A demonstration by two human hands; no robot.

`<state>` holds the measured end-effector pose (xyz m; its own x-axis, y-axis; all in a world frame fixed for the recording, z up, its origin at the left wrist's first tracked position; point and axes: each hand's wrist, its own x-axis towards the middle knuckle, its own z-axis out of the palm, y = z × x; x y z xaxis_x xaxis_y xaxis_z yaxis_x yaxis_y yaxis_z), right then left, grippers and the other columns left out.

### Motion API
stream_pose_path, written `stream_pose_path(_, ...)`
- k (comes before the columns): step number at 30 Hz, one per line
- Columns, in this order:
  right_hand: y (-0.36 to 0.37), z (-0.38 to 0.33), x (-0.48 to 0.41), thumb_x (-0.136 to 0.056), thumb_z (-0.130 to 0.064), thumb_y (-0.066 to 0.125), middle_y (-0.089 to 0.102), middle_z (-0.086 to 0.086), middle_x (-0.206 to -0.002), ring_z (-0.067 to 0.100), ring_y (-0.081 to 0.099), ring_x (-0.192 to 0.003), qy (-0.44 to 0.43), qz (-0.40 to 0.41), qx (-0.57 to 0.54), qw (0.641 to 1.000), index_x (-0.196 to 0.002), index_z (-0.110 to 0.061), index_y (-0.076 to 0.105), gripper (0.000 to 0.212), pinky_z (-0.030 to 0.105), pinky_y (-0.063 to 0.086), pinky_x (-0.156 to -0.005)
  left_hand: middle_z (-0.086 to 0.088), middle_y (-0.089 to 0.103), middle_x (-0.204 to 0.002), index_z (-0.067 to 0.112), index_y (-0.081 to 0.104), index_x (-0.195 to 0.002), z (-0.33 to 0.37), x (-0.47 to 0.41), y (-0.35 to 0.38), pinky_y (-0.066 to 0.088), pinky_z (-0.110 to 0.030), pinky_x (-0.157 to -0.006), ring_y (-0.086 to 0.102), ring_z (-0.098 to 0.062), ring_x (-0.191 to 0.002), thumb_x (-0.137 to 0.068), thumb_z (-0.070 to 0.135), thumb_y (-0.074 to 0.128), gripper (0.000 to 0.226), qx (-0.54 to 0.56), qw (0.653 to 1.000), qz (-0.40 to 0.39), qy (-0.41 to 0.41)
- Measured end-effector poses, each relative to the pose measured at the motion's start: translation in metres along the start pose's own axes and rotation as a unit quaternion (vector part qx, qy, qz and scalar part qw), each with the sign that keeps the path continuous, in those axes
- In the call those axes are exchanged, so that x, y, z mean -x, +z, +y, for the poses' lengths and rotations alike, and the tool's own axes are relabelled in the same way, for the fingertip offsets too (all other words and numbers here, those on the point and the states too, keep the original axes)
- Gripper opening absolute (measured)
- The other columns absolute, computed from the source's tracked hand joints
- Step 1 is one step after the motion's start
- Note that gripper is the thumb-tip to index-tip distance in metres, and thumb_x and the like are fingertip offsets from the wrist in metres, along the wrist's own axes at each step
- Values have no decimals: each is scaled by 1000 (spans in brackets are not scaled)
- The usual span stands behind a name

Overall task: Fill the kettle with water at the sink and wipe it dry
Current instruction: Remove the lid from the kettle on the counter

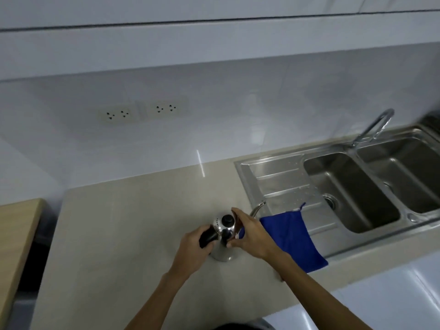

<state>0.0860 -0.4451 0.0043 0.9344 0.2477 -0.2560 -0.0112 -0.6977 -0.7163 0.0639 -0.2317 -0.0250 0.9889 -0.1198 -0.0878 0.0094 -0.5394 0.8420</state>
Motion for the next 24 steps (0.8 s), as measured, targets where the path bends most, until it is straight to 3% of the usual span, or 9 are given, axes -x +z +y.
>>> stream_pose_path(3, -1, 6, -2, -72, -38, 85, 45, -2, -149, 14, 41, -137, -15, -4, -7, 1000, -153, -22, 25, 102, 25, 33, -114, 20, 74, -90, 27, 70, -111, -1, 0, 4, 58, -26, -81, 71, 0, -87, -77, 11, 77, 38, 19, 1000, 16, 0)
stream_pose_path(6, -1, 8, -4, -74, -57, 76, 34, -5, -157, 11, 32, -143, -36, 4, -18, 999, -153, -23, 24, 101, 23, 27, -114, 14, 75, -103, 23, 68, -117, -4, 0, 6, 59, -34, -86, 70, 0, -94, -73, 25, 74, 45, 41, 999, 17, -16)
stream_pose_path(10, 3, 5, -14, -76, -74, 61, 31, -5, -160, 9, 35, -144, -62, 42, -35, 997, -153, -23, 29, 97, 31, 35, -118, 7, 58, -138, 21, 43, -147, -10, -2, 10, 51, -31, -104, 60, -6, -118, -71, 46, 78, 88, 15, 999, -23, -28)
stream_pose_path(13, 12, -1, -25, -79, -71, 62, 42, -3, -154, 10, 47, -136, -80, 78, -26, 993, -147, -21, 42, 87, 33, 43, -113, 14, 41, -154, 26, 30, -155, -13, -4, 12, 37, -29, -116, 41, -3, -138, -68, 60, 80, 107, 18, 998, -57, -32)
stream_pose_path(15, 18, -4, -31, -80, -67, 63, 52, -3, -146, 10, 53, -129, -91, 99, -31, 990, -140, -19, 52, 77, 32, 47, -108, 18, 43, -152, 32, 30, -155, -12, -5, 13, 38, -29, -116, 42, -1, -139, -64, 65, 83, 109, 43, 997, -62, -34)
stream_pose_path(19, 25, -7, -40, -83, -65, 60, 63, -2, -133, 12, 60, -118, -83, 131, -15, 988, -126, -16, 62, 65, 29, 52, -99, 37, 58, -127, 54, 37, -138, -6, -8, 15, 47, -18, -105, 56, 9, -123, -68, 47, 88, 86, 50, 997, -47, -24)
stream_pose_path(24, 31, -6, -43, -93, -51, 57, 72, -1, -110, 10, 65, -100, -100, 178, -14, 979, -112, -13, 68, 43, 27, 55, -88, 36, 63, -122, 61, 41, -134, -4, -7, 16, 50, -15, -97, 60, 12, -114, -72, 34, 85, 80, 43, 999, -19, -21)
